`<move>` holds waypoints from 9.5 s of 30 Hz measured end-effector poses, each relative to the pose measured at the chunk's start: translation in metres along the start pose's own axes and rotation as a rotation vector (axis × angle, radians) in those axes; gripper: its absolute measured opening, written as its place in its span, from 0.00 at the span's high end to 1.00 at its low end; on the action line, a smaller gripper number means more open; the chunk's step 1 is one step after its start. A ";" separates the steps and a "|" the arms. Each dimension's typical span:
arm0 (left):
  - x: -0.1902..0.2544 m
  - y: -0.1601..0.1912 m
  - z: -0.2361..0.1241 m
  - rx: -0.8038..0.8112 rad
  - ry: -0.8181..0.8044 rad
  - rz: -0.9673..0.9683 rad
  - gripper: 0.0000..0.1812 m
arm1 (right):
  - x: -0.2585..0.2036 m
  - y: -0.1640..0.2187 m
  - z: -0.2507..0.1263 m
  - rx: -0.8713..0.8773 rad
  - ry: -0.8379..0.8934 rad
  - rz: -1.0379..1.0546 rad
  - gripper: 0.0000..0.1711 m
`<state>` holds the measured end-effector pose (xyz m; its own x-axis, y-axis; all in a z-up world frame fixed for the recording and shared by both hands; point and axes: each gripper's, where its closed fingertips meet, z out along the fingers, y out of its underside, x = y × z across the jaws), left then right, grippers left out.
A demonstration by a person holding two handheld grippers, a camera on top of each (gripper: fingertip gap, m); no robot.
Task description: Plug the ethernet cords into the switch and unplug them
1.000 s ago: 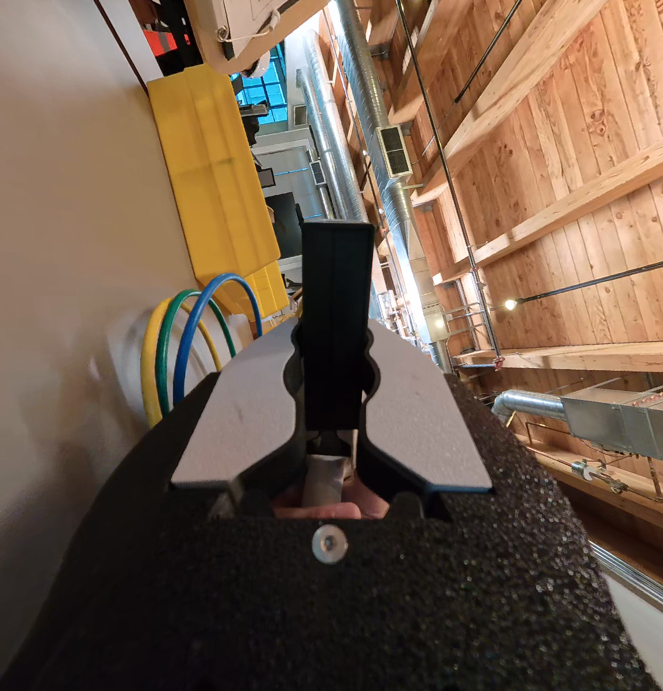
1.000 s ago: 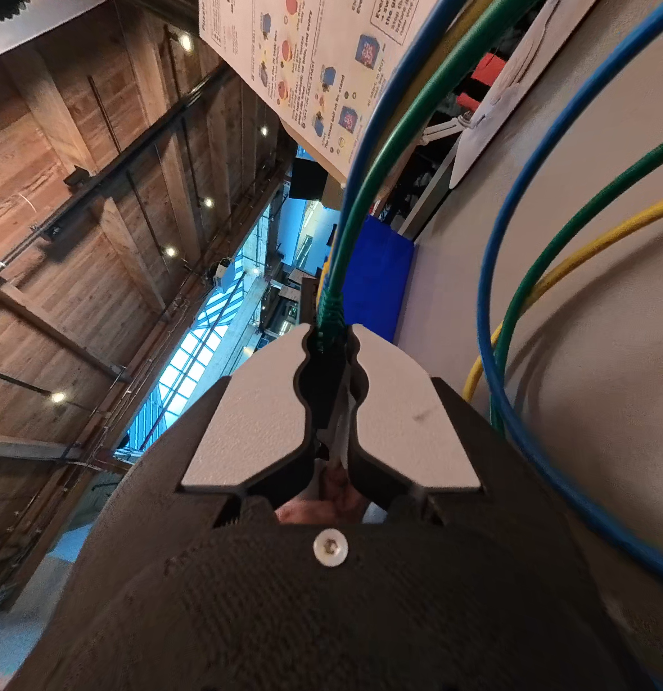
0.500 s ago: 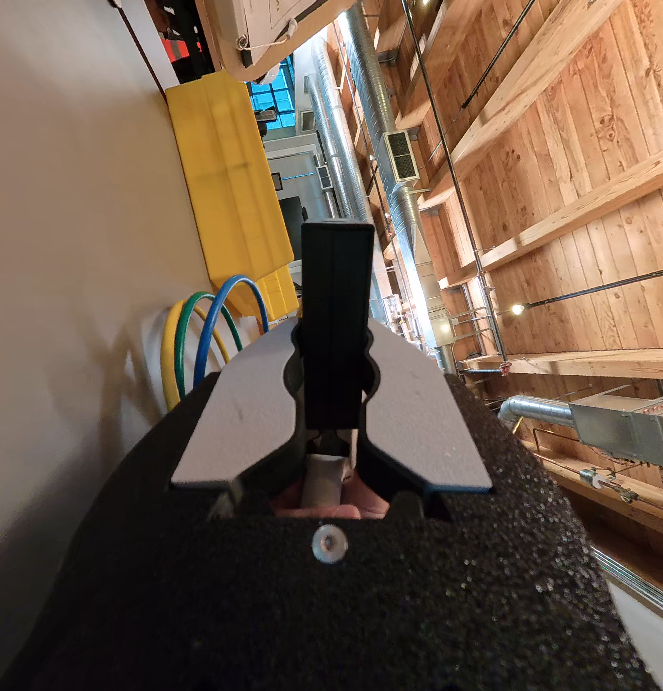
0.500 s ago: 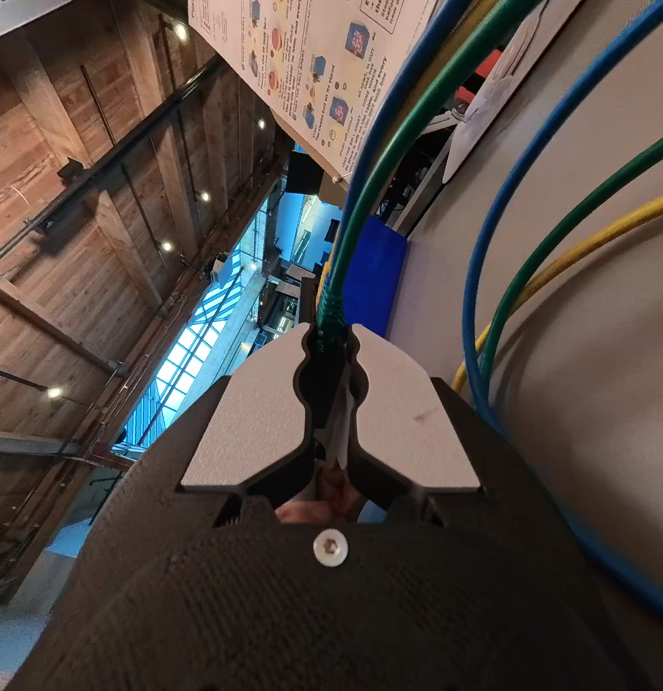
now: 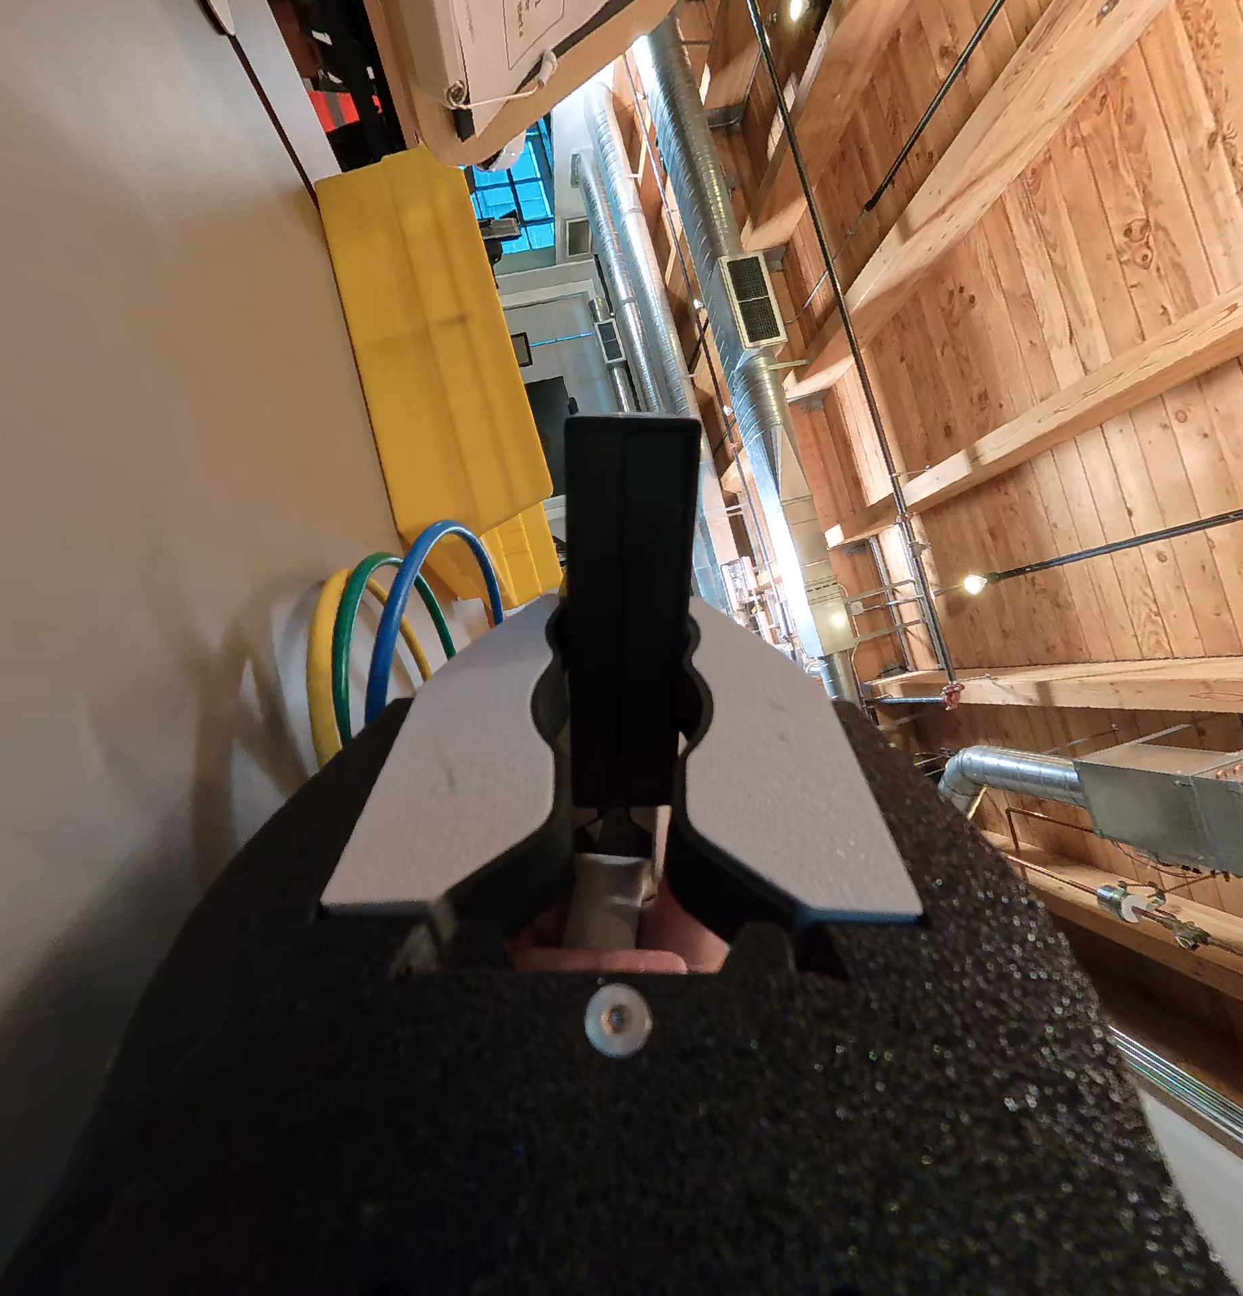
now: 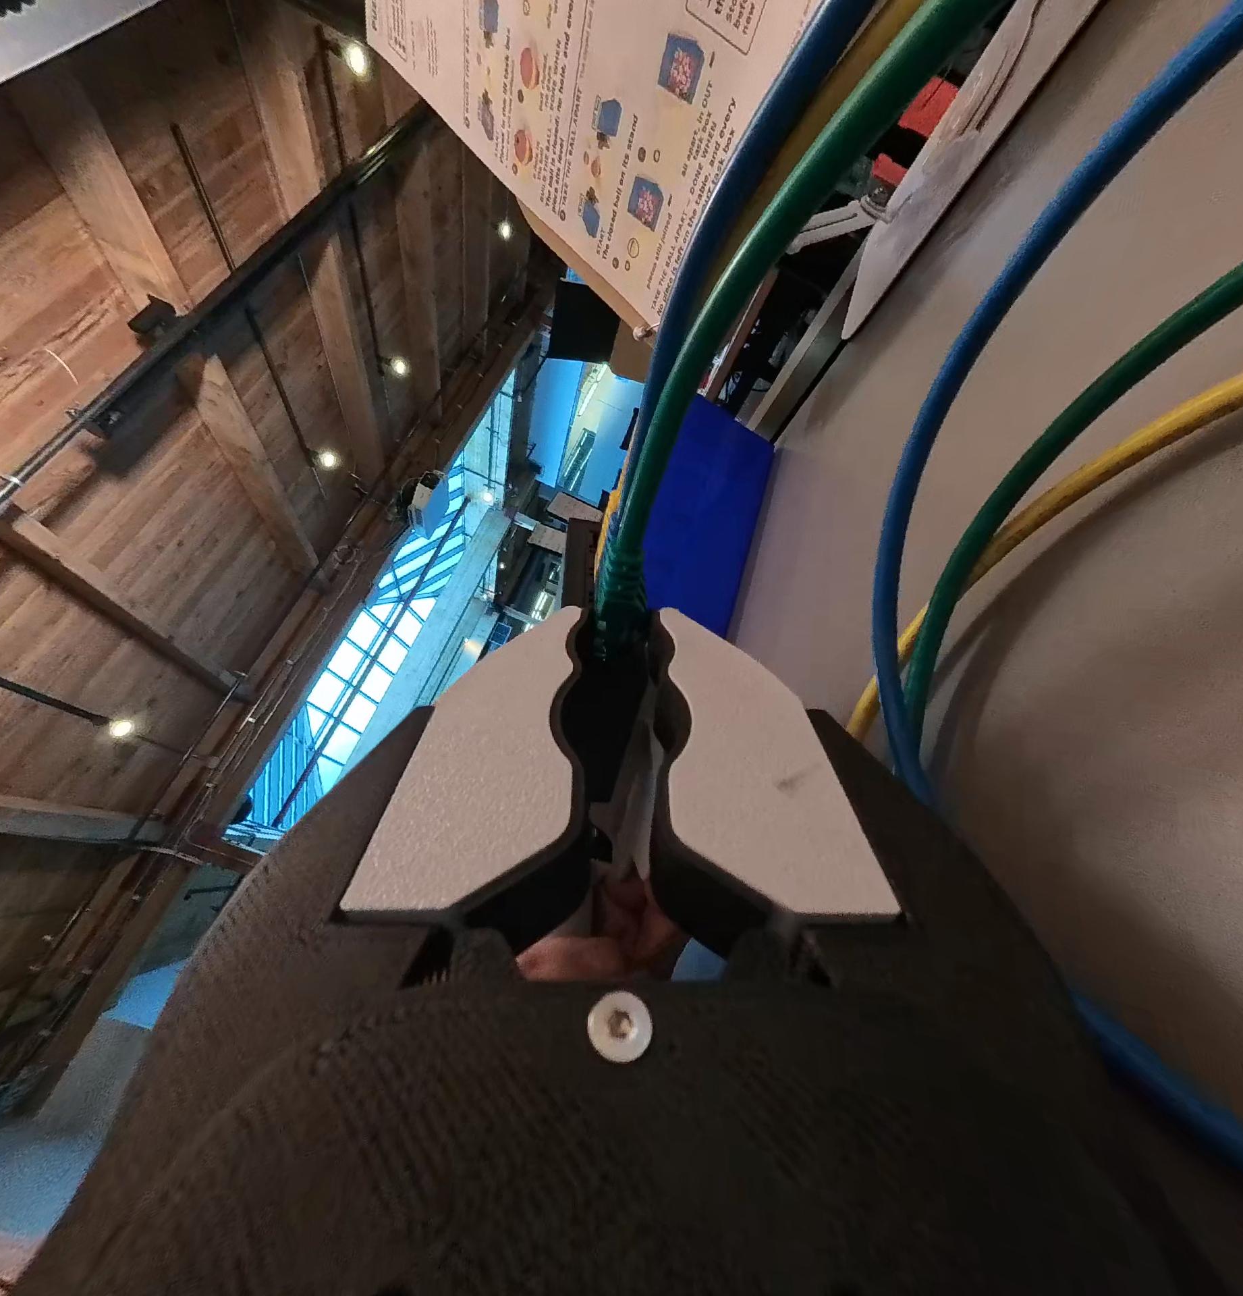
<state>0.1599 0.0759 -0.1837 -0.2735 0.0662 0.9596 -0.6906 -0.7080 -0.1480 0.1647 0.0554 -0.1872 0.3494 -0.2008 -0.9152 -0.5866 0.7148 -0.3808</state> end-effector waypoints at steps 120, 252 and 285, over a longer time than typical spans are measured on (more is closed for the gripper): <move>0.007 -0.019 -0.008 0.040 0.045 0.103 0.85 | -0.011 0.006 0.016 -0.078 -0.129 -0.046 0.92; -0.002 -0.030 -0.017 -0.013 0.046 0.114 0.85 | -0.002 0.011 0.028 -0.332 -0.165 -0.041 0.87; -0.001 -0.029 -0.015 -0.005 0.044 0.147 0.85 | -0.005 0.016 0.039 -0.212 -0.188 -0.031 0.92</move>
<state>0.1697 0.1070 -0.1836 -0.4007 -0.0072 0.9162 -0.6440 -0.7091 -0.2872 0.1825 0.0941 -0.1830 0.4876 -0.0785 -0.8695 -0.7061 0.5503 -0.4457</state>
